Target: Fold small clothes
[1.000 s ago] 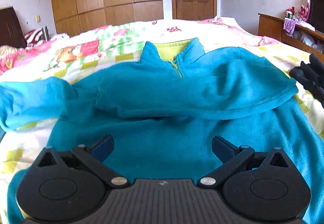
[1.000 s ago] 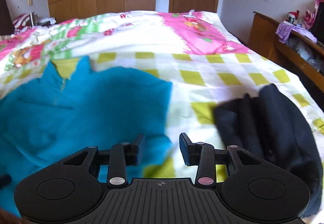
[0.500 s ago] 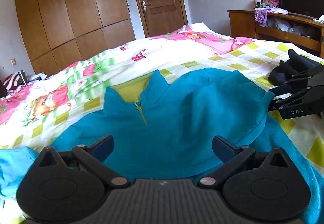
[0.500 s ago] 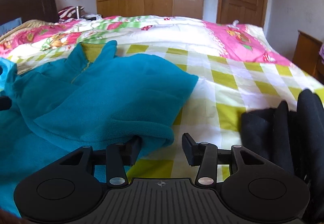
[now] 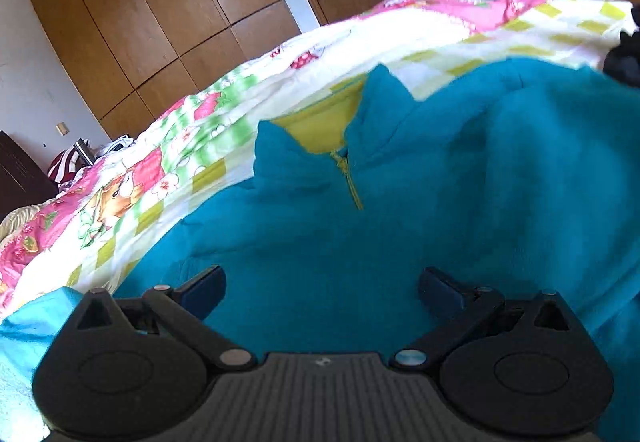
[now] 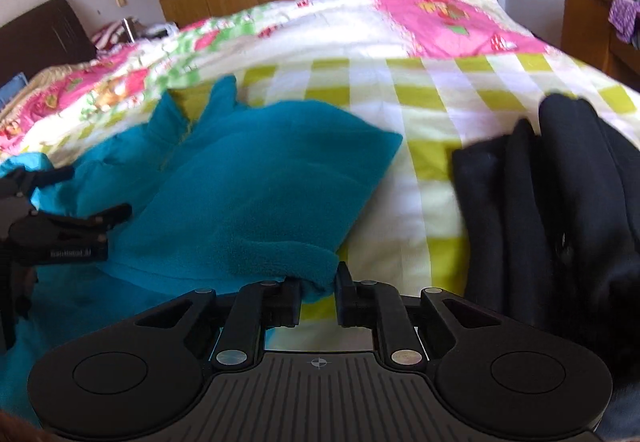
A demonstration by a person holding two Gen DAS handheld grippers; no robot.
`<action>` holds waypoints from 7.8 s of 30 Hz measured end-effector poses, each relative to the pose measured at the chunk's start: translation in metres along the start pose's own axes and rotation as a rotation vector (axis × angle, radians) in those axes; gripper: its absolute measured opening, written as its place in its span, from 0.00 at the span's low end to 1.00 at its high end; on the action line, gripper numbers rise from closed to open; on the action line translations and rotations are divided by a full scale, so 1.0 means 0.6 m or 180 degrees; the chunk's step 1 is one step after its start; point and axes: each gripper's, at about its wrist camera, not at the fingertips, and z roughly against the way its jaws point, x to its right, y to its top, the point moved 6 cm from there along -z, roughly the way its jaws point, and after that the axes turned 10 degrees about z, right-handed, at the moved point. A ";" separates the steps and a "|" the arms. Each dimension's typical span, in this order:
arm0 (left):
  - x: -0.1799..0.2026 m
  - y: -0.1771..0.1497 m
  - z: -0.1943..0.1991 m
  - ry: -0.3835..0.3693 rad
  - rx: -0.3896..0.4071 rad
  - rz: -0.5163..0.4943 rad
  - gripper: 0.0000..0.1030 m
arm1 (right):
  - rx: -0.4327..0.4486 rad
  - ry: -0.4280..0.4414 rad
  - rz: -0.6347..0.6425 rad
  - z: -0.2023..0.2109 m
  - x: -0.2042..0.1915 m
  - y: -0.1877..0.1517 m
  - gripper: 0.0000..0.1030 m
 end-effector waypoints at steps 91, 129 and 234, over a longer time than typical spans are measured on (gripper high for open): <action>-0.234 0.012 -0.041 0.0604 0.0423 -0.0039 0.37 | 0.0375 -0.0970 0.1409 -0.006 -0.114 0.002 0.40; 0.040 0.135 0.088 -0.0863 0.0738 -0.0567 0.47 | 0.0587 -0.0835 0.1321 0.021 -0.035 -0.036 0.18; -0.264 -0.096 0.000 -0.0320 0.0369 0.1540 0.55 | 0.0199 0.0733 0.1855 -0.267 -0.481 0.304 0.18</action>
